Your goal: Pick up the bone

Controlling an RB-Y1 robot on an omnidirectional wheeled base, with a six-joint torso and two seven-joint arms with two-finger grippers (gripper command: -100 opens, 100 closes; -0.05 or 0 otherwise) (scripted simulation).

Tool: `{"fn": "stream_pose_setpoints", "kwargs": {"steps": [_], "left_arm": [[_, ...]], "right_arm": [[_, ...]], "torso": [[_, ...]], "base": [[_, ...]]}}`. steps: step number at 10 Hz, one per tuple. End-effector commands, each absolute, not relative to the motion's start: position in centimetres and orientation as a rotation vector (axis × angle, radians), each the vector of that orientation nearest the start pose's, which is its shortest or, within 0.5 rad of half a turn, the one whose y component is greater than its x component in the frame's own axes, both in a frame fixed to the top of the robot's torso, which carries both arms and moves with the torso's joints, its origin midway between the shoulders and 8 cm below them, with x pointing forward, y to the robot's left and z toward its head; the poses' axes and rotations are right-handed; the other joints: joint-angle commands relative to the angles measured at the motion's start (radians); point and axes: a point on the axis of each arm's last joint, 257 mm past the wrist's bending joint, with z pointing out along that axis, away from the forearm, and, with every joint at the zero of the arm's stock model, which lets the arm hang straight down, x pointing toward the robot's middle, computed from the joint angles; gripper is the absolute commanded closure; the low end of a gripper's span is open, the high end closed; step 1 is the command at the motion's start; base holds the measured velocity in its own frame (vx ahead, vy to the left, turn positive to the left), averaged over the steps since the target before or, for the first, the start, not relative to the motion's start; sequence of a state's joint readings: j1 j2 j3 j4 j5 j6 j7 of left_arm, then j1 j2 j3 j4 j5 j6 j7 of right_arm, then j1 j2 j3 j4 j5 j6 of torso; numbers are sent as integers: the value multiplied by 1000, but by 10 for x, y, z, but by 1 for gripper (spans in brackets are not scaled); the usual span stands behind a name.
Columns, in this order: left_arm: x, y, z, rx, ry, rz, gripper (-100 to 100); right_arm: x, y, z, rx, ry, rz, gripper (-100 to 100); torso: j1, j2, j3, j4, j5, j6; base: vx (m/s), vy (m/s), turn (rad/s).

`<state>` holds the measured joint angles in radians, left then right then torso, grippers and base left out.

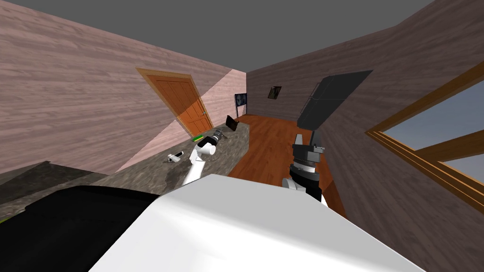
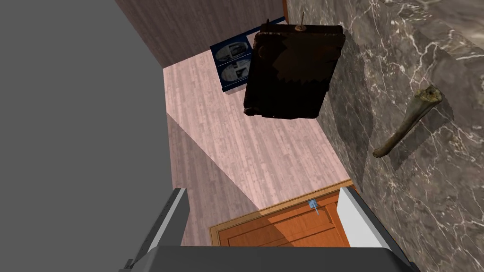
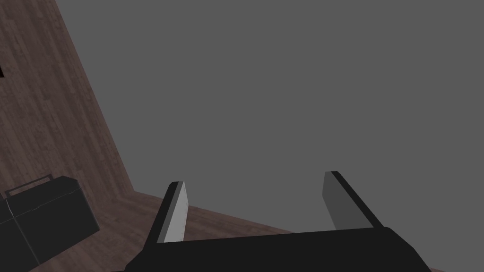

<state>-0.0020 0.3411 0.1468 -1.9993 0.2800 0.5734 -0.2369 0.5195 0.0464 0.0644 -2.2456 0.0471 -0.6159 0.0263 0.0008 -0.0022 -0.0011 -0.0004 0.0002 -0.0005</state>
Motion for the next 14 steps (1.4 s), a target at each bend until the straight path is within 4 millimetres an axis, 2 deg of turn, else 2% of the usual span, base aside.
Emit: {"fn": "stream_pose_setpoints", "kwargs": {"steps": [1,5,14], "left_arm": [[529,336,-133,-1089,1454,-874,-100],[538,346,-156,-1151,1542,-812,-100],[532,363,-209,-1286,1745,-667,-100]], "right_arm": [[332,-257,25,606,563,1320,0],[332,-257,25,606,563,1320,0],[332,-257,25,606,563,1320,0]], "torso": [[0,0,0,0,0,0],[0,0,0,0,0,0],[1,-1,-1,0,0,0]], "base": [[13,0,-3],[33,5,-52],[48,13,-38]]}}
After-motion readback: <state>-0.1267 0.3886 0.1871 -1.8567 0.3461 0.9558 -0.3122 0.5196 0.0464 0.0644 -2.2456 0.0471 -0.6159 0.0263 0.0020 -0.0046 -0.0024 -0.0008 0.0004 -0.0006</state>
